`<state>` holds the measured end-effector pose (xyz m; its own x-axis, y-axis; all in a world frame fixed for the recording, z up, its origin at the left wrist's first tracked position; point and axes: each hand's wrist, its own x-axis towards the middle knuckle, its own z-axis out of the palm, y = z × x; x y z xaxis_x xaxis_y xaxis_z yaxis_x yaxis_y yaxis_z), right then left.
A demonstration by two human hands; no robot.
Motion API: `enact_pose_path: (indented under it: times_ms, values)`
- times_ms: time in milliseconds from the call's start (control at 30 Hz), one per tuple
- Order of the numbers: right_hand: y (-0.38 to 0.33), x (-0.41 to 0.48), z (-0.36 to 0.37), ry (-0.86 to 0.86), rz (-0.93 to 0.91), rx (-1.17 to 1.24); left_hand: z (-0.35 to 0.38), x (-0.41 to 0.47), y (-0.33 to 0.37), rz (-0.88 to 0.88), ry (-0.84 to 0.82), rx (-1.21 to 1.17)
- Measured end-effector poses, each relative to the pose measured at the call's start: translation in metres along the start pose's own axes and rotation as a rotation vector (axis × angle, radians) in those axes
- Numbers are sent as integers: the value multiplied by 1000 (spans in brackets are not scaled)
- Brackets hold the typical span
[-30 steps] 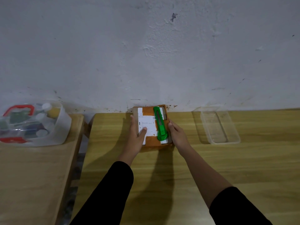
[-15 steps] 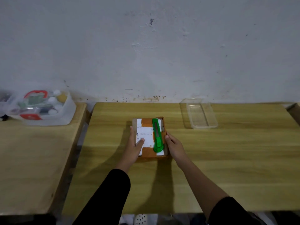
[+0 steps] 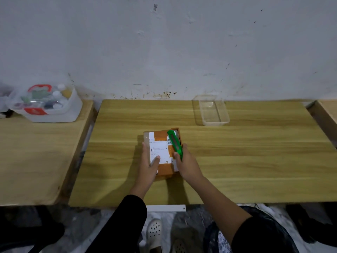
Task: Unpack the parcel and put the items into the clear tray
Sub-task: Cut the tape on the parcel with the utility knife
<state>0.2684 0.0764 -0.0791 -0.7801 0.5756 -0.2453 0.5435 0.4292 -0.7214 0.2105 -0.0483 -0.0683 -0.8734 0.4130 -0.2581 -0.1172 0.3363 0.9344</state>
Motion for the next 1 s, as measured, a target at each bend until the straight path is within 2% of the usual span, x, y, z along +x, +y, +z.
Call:
enact_pose_path:
  times_ms: [200,400,500,600,733,933,1000]
  values:
    - [1,0,-23,95,-65,49,-7,7,-9,-10,-57,-41]
    - [2,23,-33,199,-67,171,-25,32,2,-30,-168,109]
    - [0,36,-34,156,-67,235,-24,44,12,16,46,409]
    - [-7,46,-34,76,-69,276,-20,58,15,-56,198,504]
    - [-18,54,-34,94,-108,238,-26,72,16,4,145,601]
    - [-17,74,-30,181,-142,209,-51,110,24,100,-49,625]
    - [-16,81,-30,224,-130,227,-52,121,24,118,4,630]
